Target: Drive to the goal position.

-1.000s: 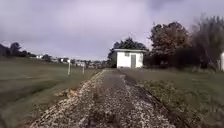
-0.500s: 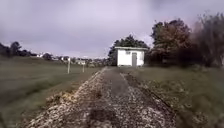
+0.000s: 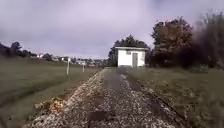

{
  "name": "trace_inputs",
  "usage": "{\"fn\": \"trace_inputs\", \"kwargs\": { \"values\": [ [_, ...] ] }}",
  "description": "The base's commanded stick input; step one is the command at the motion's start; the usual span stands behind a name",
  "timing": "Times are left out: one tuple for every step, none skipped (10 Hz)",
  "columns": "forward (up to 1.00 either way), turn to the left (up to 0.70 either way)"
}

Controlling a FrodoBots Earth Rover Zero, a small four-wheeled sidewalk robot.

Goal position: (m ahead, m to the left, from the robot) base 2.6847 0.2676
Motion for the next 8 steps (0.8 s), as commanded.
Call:
{"fn": "trace_inputs", "kwargs": {
  "values": [
    [0.60, 0.00],
    [0.60, 0.00],
    [0.60, 0.00],
    [0.60, 0.00],
    [0.60, 0.00],
    [0.60, 0.00],
    [0.60, 0.00],
    [0.60, 0.00]
  ]
}}
